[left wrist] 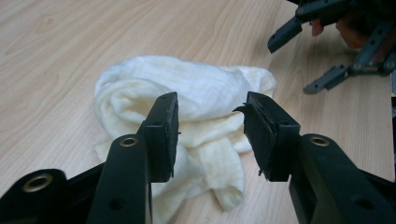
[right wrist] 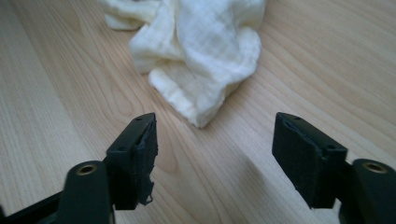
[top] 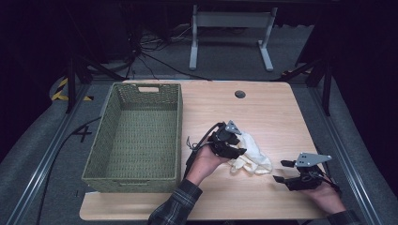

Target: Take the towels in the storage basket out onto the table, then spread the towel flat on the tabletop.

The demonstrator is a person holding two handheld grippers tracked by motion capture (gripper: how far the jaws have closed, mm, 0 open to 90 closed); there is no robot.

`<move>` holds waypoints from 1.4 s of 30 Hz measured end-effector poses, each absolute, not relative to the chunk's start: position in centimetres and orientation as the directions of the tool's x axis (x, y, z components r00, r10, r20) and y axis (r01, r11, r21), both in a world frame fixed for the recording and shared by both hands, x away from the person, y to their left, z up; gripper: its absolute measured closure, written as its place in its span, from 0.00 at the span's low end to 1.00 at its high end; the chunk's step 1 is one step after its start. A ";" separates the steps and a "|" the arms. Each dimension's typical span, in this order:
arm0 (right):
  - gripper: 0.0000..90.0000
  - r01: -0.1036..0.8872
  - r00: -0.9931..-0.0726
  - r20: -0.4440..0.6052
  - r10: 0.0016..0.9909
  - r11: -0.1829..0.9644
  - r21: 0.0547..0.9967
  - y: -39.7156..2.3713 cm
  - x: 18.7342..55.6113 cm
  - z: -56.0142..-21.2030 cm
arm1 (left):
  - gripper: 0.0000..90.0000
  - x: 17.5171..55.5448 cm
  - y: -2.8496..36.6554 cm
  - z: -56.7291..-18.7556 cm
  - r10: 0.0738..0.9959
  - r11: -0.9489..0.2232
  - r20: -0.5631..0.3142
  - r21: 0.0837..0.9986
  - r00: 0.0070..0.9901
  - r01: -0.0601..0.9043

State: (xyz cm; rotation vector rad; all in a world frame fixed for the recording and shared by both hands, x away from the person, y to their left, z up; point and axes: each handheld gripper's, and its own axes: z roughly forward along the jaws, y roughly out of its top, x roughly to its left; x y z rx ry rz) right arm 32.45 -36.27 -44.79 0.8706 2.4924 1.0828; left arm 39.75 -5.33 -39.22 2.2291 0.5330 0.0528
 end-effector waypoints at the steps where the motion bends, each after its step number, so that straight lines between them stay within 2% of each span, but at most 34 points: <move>1: 0.44 0.411 -0.783 -0.016 0.621 0.537 0.736 -36.2 32.4 -44.6 | 0.64 39.5 -5.3 -39.5 0.392 -0.575 -0.140 0.734 0.909 0.361; 6: 0.55 0.387 -0.815 0.020 0.579 0.518 0.763 -35.4 32.5 -44.0 | 0.65 38.2 -5.4 -40.9 0.381 -0.602 -0.144 0.711 0.913 0.364; 10: 0.59 0.410 -0.822 0.063 0.566 0.512 0.755 -35.0 32.8 -44.3 | 0.66 37.4 -5.6 -42.0 0.377 -0.622 -0.134 0.696 0.917 0.358; 15: 0.66 0.360 -0.850 0.028 0.525 0.541 0.760 -33.5 32.9 -44.1 | 0.65 36.5 -5.5 -43.1 0.381 -0.639 -0.112 0.685 0.918 0.349; 22: 0.71 0.350 -0.871 0.030 0.491 0.577 0.738 -31.8 33.7 -44.8 | 0.64 36.4 -6.0 -44.5 0.388 -0.665 -0.101 0.657 0.916 0.354; 24: 0.71 0.340 -0.874 0.013 0.486 0.592 0.730 -31.4 33.9 -44.9 | 0.66 36.5 -6.1 -44.7 0.396 -0.668 -0.096 0.652 0.913 0.358; 28: 0.77 0.346 -0.877 0.011 0.480 0.618 0.705 -30.9 34.5 -45.7 | 0.81 37.0 -6.1 -45.2 0.410 -0.672 -0.098 0.640 0.907 0.373; 32: 0.88 0.344 -0.874 -0.004 0.487 0.624 0.702 -30.9 34.8 -45.9 | 0.93 37.5 -5.9 -45.3 0.427 -0.645 -0.149 0.641 0.892 0.416; 33: 0.94 0.346 -0.871 -0.007 0.491 0.624 0.700 -30.9 34.8 -45.8 | 0.94 37.5 -5.8 -45.2 0.425 -0.646 -0.148 0.642 0.893 0.413; 34: 0.95 0.350 -0.869 -0.007 0.494 0.626 0.696 -31.0 34.8 -45.8 | 0.95 37.5 -5.7 -45.1 0.430 -0.632 -0.159 0.650 0.889 0.422; 42: 0.96 0.347 -0.858 -0.028 0.513 0.619 0.705 -32.2 34.3 -44.6 | 0.95 36.8 -4.9 -43.6 0.457 -0.601 -0.157 0.671 0.876 0.434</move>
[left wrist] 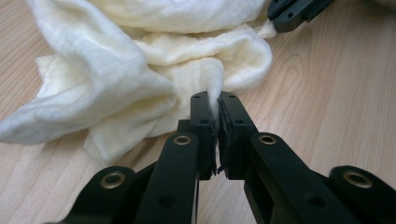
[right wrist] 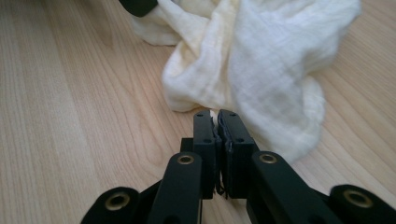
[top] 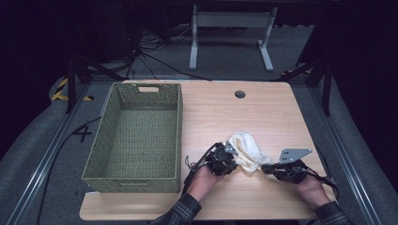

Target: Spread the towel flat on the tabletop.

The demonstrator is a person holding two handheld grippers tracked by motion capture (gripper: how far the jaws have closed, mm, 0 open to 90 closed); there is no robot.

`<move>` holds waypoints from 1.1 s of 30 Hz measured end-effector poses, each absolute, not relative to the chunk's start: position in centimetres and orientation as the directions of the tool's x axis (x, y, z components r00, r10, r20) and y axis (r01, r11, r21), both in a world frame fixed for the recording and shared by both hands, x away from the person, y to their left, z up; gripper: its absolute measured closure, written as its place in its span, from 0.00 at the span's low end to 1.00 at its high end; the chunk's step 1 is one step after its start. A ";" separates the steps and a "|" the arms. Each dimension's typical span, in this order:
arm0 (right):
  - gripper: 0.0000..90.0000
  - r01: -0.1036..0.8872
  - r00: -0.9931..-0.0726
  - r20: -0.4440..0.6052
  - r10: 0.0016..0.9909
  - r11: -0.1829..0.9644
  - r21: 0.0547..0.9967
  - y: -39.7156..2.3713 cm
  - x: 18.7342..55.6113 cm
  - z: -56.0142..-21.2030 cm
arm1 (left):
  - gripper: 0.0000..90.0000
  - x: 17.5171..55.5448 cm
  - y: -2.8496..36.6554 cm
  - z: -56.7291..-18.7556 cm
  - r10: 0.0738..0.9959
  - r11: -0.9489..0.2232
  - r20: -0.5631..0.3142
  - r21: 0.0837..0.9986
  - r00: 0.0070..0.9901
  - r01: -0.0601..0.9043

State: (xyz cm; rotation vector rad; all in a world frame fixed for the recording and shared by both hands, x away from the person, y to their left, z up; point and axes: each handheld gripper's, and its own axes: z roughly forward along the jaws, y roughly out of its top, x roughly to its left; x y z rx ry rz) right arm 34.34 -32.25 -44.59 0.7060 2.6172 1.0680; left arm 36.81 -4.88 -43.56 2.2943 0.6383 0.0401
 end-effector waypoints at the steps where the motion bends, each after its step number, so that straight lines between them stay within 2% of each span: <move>1: 0.96 0.351 -0.854 -0.027 0.519 0.614 0.707 -32.6 34.3 -44.5 | 0.95 36.8 -4.7 -43.4 0.462 -0.597 -0.160 0.672 0.872 0.439; 12: 0.96 0.392 -0.821 -0.037 0.570 0.609 0.689 -36.2 33.4 -43.7 | 0.95 37.0 -3.8 -42.9 0.516 -0.581 -0.161 0.656 0.841 0.482; 21: 0.97 0.459 -0.758 -0.023 0.651 0.559 0.690 -40.1 33.4 -43.3 | 0.95 37.8 -2.9 -43.2 0.575 -0.579 -0.148 0.621 0.804 0.528; 26: 0.97 0.478 -0.726 -0.042 0.686 0.548 0.687 -41.6 33.4 -43.2 | 0.95 38.1 -2.4 -43.2 0.625 -0.591 -0.087 0.597 0.776 0.543; 30: 0.97 0.500 -0.705 -0.043 0.708 0.539 0.678 -42.4 33.5 -43.2 | 0.95 38.3 -2.4 -43.3 0.639 -0.596 -0.070 0.585 0.766 0.550; 32: 0.97 0.501 -0.706 -0.038 0.707 0.537 0.678 -42.4 33.5 -43.3 | 0.89 38.2 -2.5 -43.4 0.639 -0.594 -0.068 0.588 0.766 0.548; 33: 0.87 0.492 -0.712 -0.036 0.701 0.535 0.687 -42.2 33.5 -43.1 | 0.83 38.0 -2.7 -43.3 0.635 -0.602 -0.045 0.596 0.771 0.531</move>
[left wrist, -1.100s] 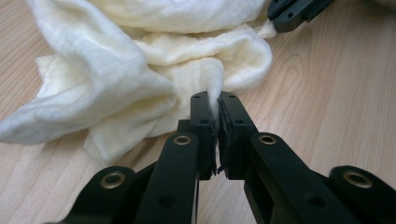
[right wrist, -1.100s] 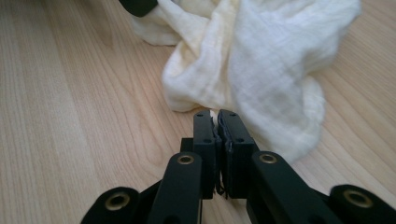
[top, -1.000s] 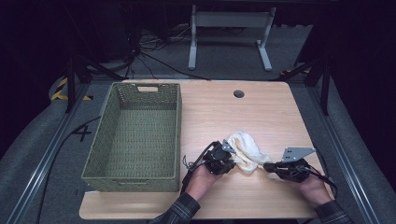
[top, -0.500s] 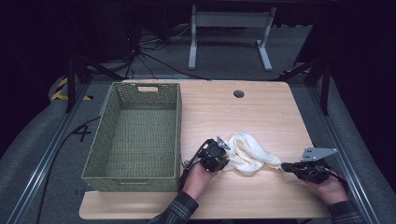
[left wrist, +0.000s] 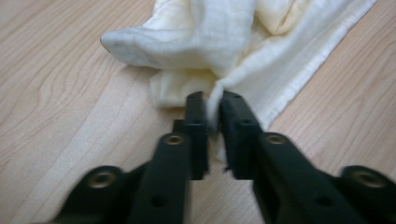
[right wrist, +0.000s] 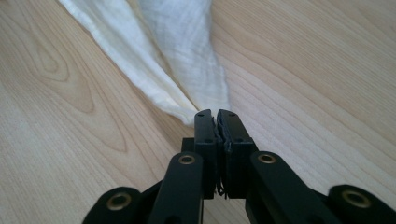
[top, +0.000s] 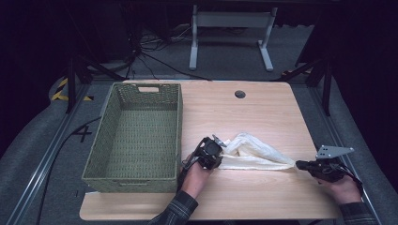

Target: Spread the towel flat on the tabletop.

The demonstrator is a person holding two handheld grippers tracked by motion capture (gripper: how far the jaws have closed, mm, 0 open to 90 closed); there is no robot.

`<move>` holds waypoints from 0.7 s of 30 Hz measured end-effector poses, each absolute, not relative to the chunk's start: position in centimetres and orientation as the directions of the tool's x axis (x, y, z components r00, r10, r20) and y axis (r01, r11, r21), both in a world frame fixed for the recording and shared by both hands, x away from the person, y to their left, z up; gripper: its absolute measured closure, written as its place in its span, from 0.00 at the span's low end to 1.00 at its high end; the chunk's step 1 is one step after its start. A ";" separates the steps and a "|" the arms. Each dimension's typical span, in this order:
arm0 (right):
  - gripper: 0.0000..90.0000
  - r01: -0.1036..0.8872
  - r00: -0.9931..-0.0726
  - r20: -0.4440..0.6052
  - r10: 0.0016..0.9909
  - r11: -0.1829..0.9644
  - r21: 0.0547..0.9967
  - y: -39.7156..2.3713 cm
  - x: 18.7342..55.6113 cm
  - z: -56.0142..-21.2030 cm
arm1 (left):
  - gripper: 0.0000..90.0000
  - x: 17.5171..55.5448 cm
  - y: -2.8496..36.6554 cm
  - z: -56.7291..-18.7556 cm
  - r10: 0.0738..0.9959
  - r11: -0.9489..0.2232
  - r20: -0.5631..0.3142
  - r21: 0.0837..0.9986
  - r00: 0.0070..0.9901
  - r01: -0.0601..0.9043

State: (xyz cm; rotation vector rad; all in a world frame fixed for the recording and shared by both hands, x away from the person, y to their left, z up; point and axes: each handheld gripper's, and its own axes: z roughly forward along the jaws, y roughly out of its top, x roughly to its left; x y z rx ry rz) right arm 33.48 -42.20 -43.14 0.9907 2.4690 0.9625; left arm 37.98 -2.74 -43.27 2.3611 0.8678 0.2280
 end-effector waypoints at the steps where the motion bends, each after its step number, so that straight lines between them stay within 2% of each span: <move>1: 0.87 0.492 -0.712 -0.036 0.701 0.535 0.687 -42.2 33.5 -43.1 | 0.82 38.0 -2.7 -43.3 0.635 -0.602 -0.045 0.596 0.771 0.531; 2: 0.83 0.468 -0.725 -0.025 0.688 0.519 0.715 -42.0 33.4 -42.8 | 0.80 37.6 -2.8 -42.9 0.628 -0.592 -0.049 0.618 0.777 0.517; 5: 0.84 0.438 -0.742 -0.018 0.670 0.506 0.743 -41.6 33.1 -42.3 | 0.84 36.8 -3.2 -42.1 0.607 -0.585 -0.047 0.649 0.793 0.486; 7: 0.90 0.423 -0.757 -0.021 0.653 0.514 0.746 -41.1 32.9 -42.1 | 0.90 36.4 -3.5 -41.7 0.579 -0.597 -0.047 0.655 0.814 0.463; 9: 0.94 0.422 -0.767 -0.021 0.642 0.528 0.737 -40.7 32.8 -42.3 | 0.94 36.1 -3.9 -41.7 0.546 -0.609 -0.086 0.642 0.834 0.465; 13: 0.96 0.435 -0.786 -0.005 0.618 0.560 0.705 -39.9 33.1 -43.1 | 0.98 35.2 -5.0 -42.2 0.478 -0.673 -0.091 0.602 0.874 0.430; 21: 0.99 0.446 -0.785 -0.008 0.620 0.573 0.688 -39.8 33.4 -43.5 | 0.98 36.4 -4.8 -43.8 0.536 -0.684 -0.030 0.571 0.844 0.455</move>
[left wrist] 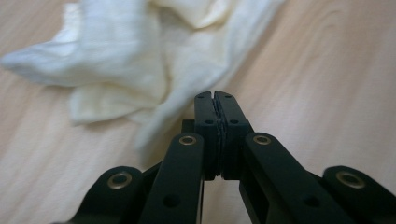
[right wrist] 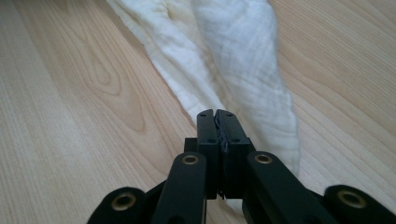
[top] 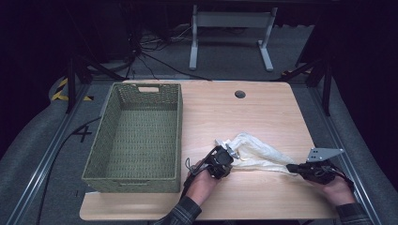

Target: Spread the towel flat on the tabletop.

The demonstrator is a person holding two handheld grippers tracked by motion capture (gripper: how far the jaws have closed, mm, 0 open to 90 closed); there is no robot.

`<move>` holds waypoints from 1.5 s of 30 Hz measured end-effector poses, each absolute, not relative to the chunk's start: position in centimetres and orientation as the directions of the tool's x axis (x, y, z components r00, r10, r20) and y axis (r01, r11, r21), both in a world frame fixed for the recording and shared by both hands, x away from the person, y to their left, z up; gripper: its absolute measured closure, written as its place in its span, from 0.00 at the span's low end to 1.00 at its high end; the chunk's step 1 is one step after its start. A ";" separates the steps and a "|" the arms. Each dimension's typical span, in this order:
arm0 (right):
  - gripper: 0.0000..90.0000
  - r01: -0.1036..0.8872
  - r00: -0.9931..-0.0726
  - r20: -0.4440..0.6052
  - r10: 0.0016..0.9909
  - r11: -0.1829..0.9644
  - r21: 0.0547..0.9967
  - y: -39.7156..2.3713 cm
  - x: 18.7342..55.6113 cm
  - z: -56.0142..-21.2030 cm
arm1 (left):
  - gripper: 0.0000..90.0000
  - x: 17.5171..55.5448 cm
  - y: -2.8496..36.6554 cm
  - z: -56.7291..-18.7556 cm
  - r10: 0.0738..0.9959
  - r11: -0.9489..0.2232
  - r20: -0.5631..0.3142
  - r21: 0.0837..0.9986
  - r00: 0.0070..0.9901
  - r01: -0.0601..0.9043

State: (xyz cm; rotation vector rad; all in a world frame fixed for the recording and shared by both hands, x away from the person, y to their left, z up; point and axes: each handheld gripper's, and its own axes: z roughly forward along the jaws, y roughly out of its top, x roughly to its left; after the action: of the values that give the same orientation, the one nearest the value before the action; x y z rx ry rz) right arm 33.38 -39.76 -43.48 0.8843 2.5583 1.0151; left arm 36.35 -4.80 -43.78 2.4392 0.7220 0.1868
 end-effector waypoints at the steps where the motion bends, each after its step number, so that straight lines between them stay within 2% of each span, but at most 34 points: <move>1: 0.99 0.453 -0.780 -0.008 0.626 0.573 0.684 -39.9 33.4 -43.6 | 0.98 36.8 -4.5 -44.0 0.549 -0.671 -0.036 0.576 0.835 0.467; 4: 0.99 0.471 -0.766 -0.005 0.643 0.568 0.675 -40.5 33.7 -43.8 | 0.99 37.8 -4.1 -44.7 0.577 -0.637 -0.069 0.586 0.814 0.501; 16: 0.99 0.488 -0.776 -0.006 0.630 0.607 0.627 -40.3 33.7 -44.7 | 0.99 37.3 -3.5 -44.9 0.559 -0.646 -0.110 0.564 0.822 0.515; 25: 0.99 0.486 -0.814 0.062 0.578 0.618 0.618 -41.0 31.9 -44.7 | 1.00 34.8 -3.3 -45.1 0.523 -0.650 -0.162 0.560 0.837 0.514; 45: 0.99 0.425 -0.887 0.132 0.442 0.673 0.606 -40.6 29.3 -44.8 | 0.99 31.3 -1.4 -44.9 0.497 -0.677 -0.185 0.529 0.848 0.512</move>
State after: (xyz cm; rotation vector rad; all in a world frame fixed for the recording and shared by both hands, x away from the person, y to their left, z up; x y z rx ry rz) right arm 29.34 -40.56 -44.85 0.7383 2.8493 1.0220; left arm 31.31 -1.37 -44.90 2.4387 0.7336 -0.0345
